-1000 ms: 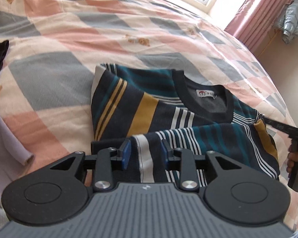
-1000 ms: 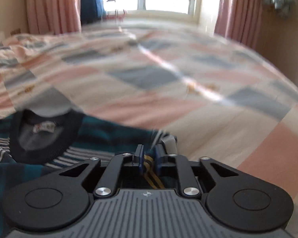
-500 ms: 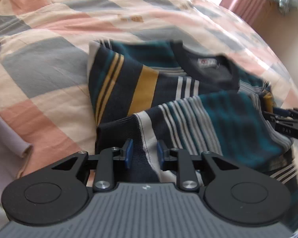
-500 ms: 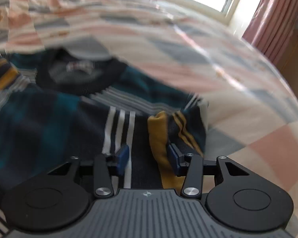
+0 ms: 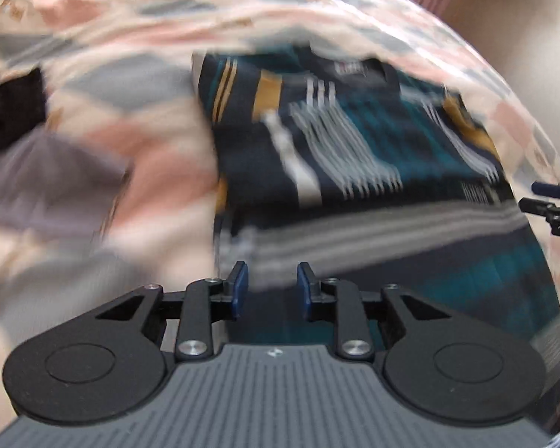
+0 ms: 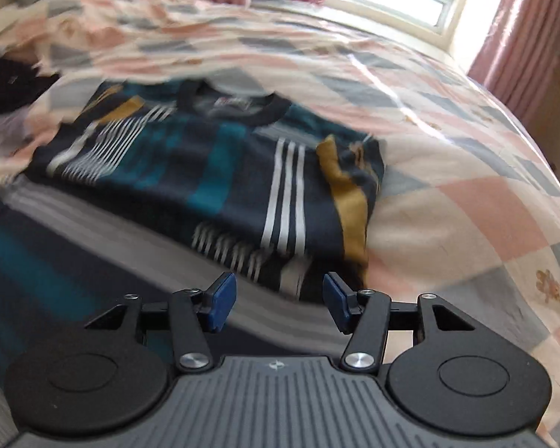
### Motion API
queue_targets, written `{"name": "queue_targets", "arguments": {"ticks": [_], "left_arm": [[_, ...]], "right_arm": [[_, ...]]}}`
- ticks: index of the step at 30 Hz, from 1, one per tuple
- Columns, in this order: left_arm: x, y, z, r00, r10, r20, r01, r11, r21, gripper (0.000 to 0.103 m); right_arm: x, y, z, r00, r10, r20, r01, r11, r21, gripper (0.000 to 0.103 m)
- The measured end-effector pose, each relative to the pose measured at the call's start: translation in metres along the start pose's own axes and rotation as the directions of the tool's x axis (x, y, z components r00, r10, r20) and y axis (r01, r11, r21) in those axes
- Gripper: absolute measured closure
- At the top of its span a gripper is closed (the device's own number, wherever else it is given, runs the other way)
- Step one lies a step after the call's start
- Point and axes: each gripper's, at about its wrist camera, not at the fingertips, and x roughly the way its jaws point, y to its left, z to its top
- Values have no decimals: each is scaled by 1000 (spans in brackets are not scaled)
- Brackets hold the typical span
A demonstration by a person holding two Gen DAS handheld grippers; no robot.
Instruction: Fold clothes
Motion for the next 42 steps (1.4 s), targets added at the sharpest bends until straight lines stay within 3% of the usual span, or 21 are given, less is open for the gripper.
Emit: {"name": "queue_targets", "arguments": {"ticks": [6,12,17,23,26,28,30,31,33,35,37,39,41,42], "left_arm": [[-33,-25,-87,986,94,-138,-91,996,23,81],[-45,-80,-115,931,268,-247,-278,961,-4,79],[-63,-119,-116,938,263,-225,-280,959,-44,73],[-72,-148,-116,954,229,-196,-238,971,-27,70],[-73,-149,-127,966,207,-155,-198,978,73,69],[-76,-145,-143,970,223,-98,-200,958,208,70],[-80,-136,-163,959,281,-26,-251,891,378,71],[-79,-131,-173,949,316,12,-284,837,467,71],[-78,-117,-193,927,365,83,-333,704,627,71],[-74,-104,-212,912,381,153,-355,545,760,71],[-67,-94,-234,901,379,214,-353,350,868,71],[-62,-86,-259,904,336,264,-333,166,928,71],[-56,-80,-281,911,273,309,-326,19,945,71],[-53,-78,-289,910,244,334,-336,-38,941,71]], "right_arm": [[-54,6,-84,995,42,-88,-46,998,-46,49],[-94,2,-123,993,74,-91,-66,994,92,49],[-120,-2,-139,991,125,-40,-115,975,188,47],[-131,-6,-150,987,153,-49,-143,975,170,46],[-131,-7,-161,988,141,-70,-135,987,84,46],[-130,-8,-172,992,101,-77,-104,994,-30,46],[-126,-10,-187,996,36,-79,-50,982,-181,46],[-123,-11,-194,997,10,-75,-29,967,-254,46],[-119,-11,-208,999,-10,-52,-12,915,-403,47],[-116,-7,-226,1000,-14,-20,0,824,-566,47],[-111,1,-244,1000,-14,10,17,700,-714,47],[-109,8,-259,998,6,67,51,576,-816,47],[-106,13,-272,992,37,119,87,471,-878,47],[-105,14,-277,989,56,139,103,417,-903,47]]}}
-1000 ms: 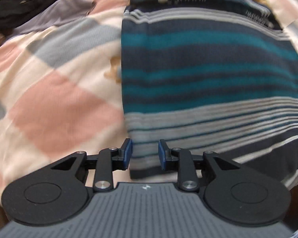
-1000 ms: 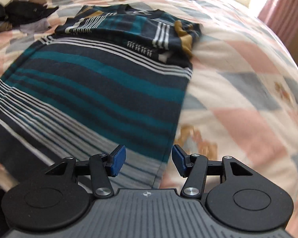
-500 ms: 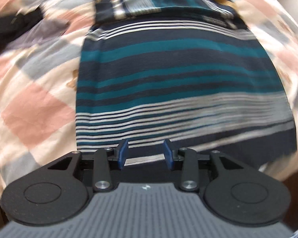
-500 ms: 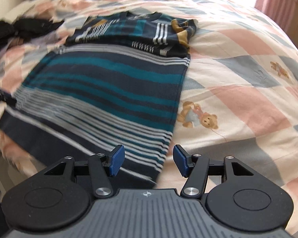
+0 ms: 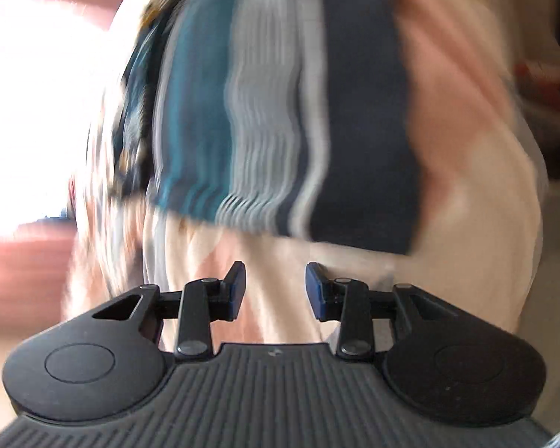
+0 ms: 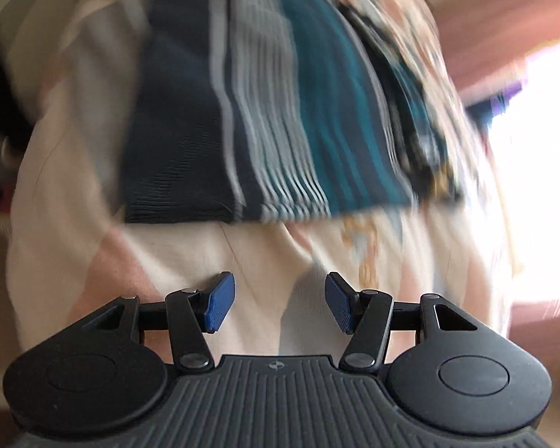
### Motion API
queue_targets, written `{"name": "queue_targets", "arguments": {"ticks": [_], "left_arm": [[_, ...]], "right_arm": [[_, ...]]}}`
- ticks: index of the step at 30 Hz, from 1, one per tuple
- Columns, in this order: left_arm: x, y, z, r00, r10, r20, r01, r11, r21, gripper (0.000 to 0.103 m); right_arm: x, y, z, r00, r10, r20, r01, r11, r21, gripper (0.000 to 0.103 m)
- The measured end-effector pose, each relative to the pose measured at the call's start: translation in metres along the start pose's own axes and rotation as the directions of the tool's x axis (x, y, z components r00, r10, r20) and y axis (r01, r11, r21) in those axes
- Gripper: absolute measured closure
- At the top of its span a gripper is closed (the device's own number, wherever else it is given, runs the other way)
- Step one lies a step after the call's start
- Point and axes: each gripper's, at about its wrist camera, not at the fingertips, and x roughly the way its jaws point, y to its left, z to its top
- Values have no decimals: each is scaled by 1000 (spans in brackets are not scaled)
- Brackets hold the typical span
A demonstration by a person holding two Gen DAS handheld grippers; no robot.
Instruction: Fold clothes
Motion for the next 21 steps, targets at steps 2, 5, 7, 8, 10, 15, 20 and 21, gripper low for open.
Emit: {"name": "queue_targets", "arguments": {"ticks": [2,5,7,8,10,15,20,21], "left_arm": [[2,-14,-1,997,50,54,-54,996,77,71],[5,-21,-1,988,98,117,-111,987,116,70],[9,-24,-2,982,116,152,-139,979,148,69],[10,-25,-2,978,121,170,-149,975,166,69],[15,-24,-5,972,118,203,-157,970,187,68],[24,-12,-7,963,87,255,-141,970,200,60],[32,3,-7,960,11,281,-69,978,198,72],[33,5,-7,961,-13,276,-45,979,201,91]], "right_arm": [[0,10,-4,998,-23,63,30,993,-117,47],[0,21,-8,986,-34,161,76,962,-262,47],[1,26,-10,974,-41,225,116,936,-332,47],[3,27,-10,968,-43,248,131,926,-355,47],[8,26,-7,963,-37,266,139,915,-378,47],[18,18,-1,963,7,268,99,920,-380,48],[16,8,14,973,96,208,-14,931,-365,68],[15,2,19,974,143,176,-74,935,-348,80]]}}
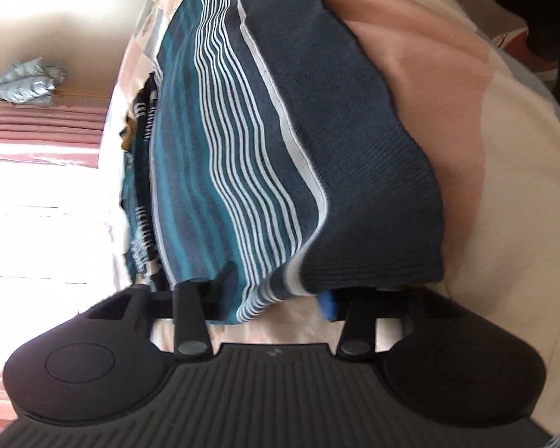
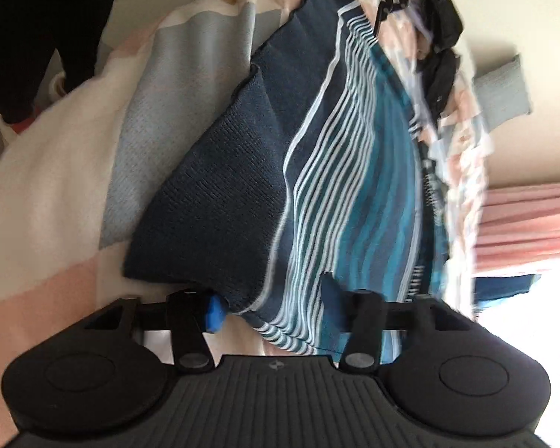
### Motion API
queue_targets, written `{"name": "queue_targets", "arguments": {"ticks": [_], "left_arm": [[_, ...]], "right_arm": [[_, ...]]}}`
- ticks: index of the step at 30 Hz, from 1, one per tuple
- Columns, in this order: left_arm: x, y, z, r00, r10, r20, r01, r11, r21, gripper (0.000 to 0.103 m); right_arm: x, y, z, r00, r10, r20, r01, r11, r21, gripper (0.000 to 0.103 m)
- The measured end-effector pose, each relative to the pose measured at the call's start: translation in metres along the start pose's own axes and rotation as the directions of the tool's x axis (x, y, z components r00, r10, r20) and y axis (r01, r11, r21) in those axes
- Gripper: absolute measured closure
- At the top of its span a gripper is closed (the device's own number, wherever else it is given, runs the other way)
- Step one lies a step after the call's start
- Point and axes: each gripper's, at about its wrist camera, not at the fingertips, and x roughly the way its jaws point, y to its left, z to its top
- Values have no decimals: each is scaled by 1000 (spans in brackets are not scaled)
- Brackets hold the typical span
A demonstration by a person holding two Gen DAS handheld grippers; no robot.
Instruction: Fold clothes
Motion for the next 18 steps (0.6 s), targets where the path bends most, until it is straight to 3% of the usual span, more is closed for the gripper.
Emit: {"name": "queue_targets", "arguments": {"ticks": [2,3,4,5,6,7,8,10,11,12,13,15,16,18], "left_arm": [[-2,8,2,999,-40,2,40,999,-30,94],[-4,16,2,998,-62,6,63,996,-62,95],[-4,26,2,995,-95,8,96,989,-113,95],[-3,40,0,989,-147,10,146,970,-194,95],[-1,58,-4,978,-210,15,205,935,-289,95],[2,77,-11,961,-274,30,263,878,-399,95],[7,98,-22,941,-335,55,313,792,-524,94],[23,135,-49,899,-417,133,369,559,-743,94],[30,150,-63,881,-439,176,380,435,-817,95],[37,160,-77,874,-439,208,374,334,-865,95],[46,167,-88,872,-431,232,361,244,-900,96],[67,176,-112,870,-414,269,321,61,-945,97],[77,177,-122,867,-407,287,302,-27,-953,97],[91,172,-145,853,-405,329,271,-195,-943,97]], "right_arm": [[-2,-21,5,995,104,-12,-103,991,83,81],[-3,-39,5,982,186,-11,-181,967,178,83],[-2,-63,1,964,264,9,-254,917,309,84],[-1,-87,-3,940,338,40,-321,842,434,85],[3,-112,-12,907,411,93,-388,730,562,88],[6,-138,-26,887,433,162,-419,605,677,89],[10,-161,-41,862,449,237,-452,466,761,89],[17,-196,-72,859,396,324,-442,256,860,91],[23,-211,-88,875,352,333,-412,178,894,91],[31,-222,-104,884,322,340,-386,90,918,91],[39,-228,-120,900,284,332,-350,12,937,91],[62,-235,-146,905,266,332,-301,-152,942,90],[75,-235,-157,913,265,310,-259,-210,943,90],[96,-228,-164,900,287,329,-239,-307,921,89]]}}
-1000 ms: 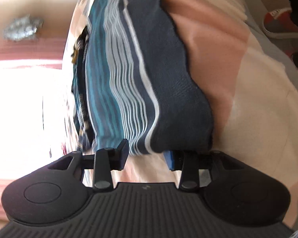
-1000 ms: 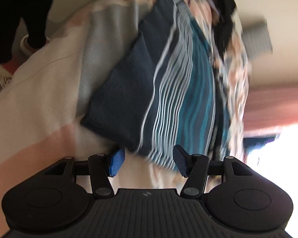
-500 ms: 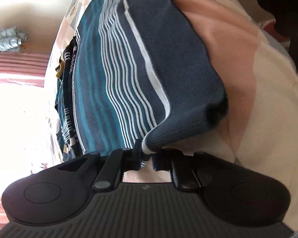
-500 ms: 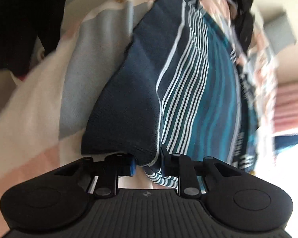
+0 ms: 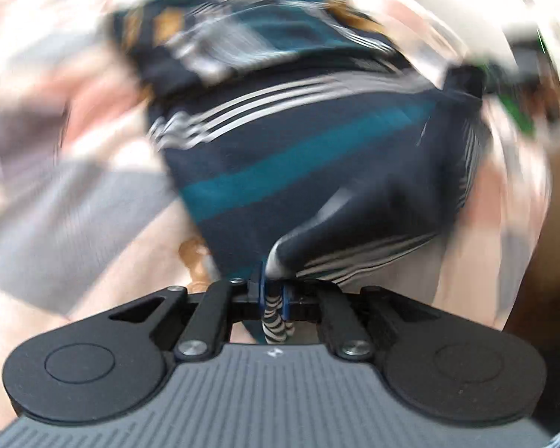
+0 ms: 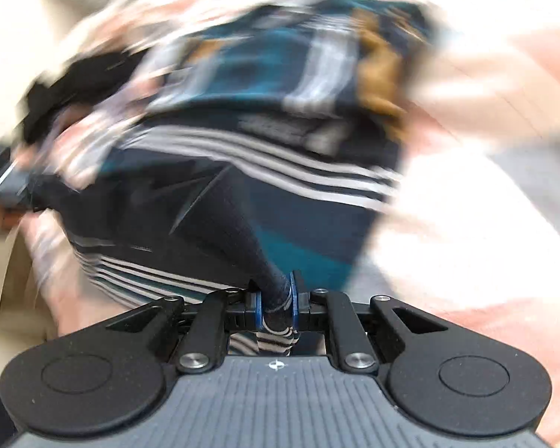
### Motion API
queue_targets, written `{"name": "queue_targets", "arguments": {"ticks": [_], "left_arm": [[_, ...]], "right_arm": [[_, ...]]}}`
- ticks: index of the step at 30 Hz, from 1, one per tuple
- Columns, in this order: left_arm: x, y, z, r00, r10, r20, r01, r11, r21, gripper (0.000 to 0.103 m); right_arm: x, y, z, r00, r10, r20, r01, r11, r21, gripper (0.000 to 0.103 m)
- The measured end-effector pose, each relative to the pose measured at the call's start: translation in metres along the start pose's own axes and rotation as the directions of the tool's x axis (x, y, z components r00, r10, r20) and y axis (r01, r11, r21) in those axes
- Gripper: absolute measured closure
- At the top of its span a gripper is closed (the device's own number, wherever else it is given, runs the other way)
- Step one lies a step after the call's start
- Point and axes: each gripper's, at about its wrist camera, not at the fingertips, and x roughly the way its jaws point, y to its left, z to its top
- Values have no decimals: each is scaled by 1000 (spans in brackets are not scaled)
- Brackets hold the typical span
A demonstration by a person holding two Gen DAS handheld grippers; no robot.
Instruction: Fold clothes
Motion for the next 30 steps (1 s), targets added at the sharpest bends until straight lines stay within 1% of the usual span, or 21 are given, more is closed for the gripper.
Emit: {"name": "queue_targets", "arguments": {"ticks": [1,2,4,5,6,8,9,10,11,13,15,16,18,20,23,27,28,29,30], "left_arm": [[4,9,3,1000,-29,2,29,997,-69,97],[6,15,4,998,-60,11,61,990,-128,96],[4,22,2,995,-83,49,91,974,-206,92],[4,24,3,994,-91,63,104,967,-233,91],[4,26,4,992,-101,73,116,961,-251,86],[5,28,6,990,-108,90,129,952,-277,85],[4,26,6,992,-89,94,112,956,-271,86],[3,23,6,993,-66,98,90,962,-259,99],[2,21,7,994,-43,103,68,967,-247,99],[-6,16,5,990,-1,144,31,978,-206,99],[-11,16,5,984,28,178,9,979,-206,99],[-10,17,5,983,41,179,-2,977,-214,98],[-1,21,2,985,66,160,-26,971,-238,98],[9,23,0,987,81,141,-44,967,-252,98],[14,22,0,984,103,146,-64,966,-250,98],[7,19,0,972,133,194,-83,965,-248,97],[8,19,0,970,139,197,-87,963,-254,97],[12,20,0,973,139,182,-88,960,-266,97],[17,20,0,978,137,159,-90,957,-275,94]], "right_arm": [[3,-3,-3,1000,6,11,-7,1000,29,89],[5,-6,-5,1000,13,23,-14,998,57,82],[-1,-7,-11,997,22,77,-30,993,112,79],[-3,-7,-14,994,19,103,-34,990,138,70],[-6,-6,-16,992,13,123,-32,988,152,65],[-9,-4,-16,989,1,149,-26,985,170,65],[-9,-3,-17,988,-7,157,-20,986,168,75],[-11,0,-18,986,-16,167,-10,988,157,89],[-15,3,-21,983,-29,179,4,990,142,95],[-25,6,-25,973,-26,231,-3,992,123,96],[-32,-3,-33,962,-32,272,-19,983,185,96],[-32,-10,-37,959,-41,279,-24,974,227,96],[-20,-23,-46,969,-49,241,-28,951,307,97],[-11,-29,-51,972,-55,229,-27,939,342,97],[-12,-32,-52,967,-42,253,-52,933,355,97],[-11,-38,-58,957,-20,288,-95,920,380,97],[-7,-38,-57,959,-28,281,-87,918,388,97],[-4,-39,-57,961,-35,274,-80,914,397,98],[-3,-39,-56,959,-32,281,-90,908,410,95]]}}
